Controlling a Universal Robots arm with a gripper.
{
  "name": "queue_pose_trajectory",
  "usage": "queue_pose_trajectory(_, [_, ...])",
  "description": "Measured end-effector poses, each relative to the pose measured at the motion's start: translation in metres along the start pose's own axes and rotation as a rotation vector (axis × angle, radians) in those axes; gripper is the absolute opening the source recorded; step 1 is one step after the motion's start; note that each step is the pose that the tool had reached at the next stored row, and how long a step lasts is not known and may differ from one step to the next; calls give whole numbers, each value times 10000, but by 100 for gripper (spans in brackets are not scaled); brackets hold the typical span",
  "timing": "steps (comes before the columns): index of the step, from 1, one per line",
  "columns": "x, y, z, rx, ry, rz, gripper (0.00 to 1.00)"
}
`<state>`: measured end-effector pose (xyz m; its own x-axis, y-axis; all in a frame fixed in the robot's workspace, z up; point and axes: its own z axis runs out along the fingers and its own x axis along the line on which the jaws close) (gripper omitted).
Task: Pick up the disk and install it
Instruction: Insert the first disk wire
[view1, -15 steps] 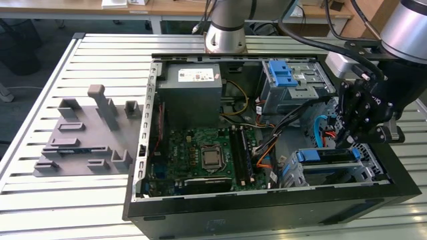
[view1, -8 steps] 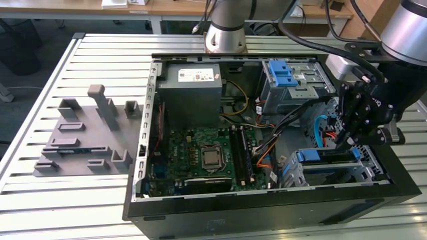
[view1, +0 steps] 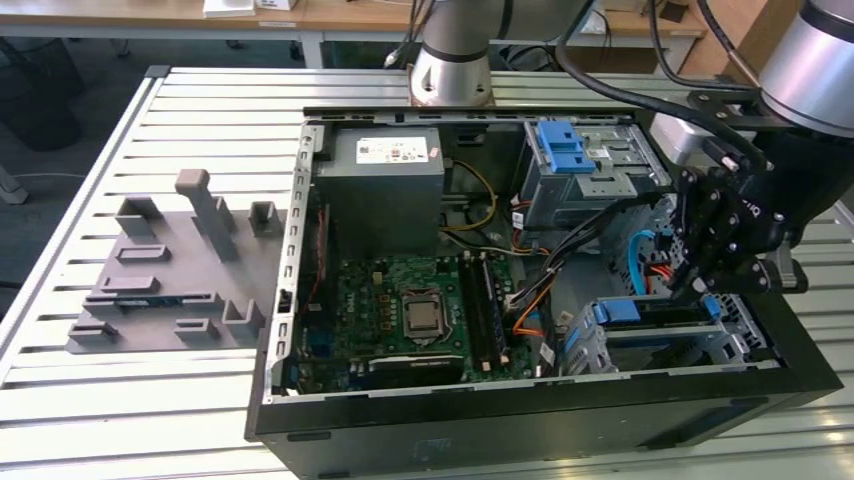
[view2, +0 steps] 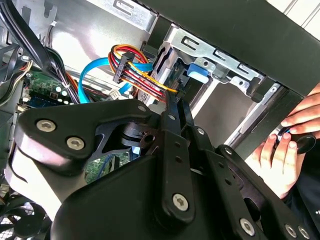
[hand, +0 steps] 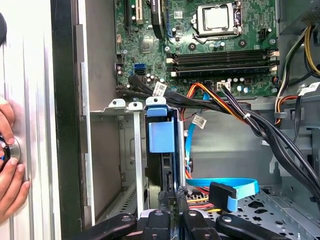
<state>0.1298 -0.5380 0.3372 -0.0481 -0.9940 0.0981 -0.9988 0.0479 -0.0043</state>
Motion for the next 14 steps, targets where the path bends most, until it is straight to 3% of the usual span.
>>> queue_pose_trajectory(14, [12, 0, 32, -1, -1, 7, 16])
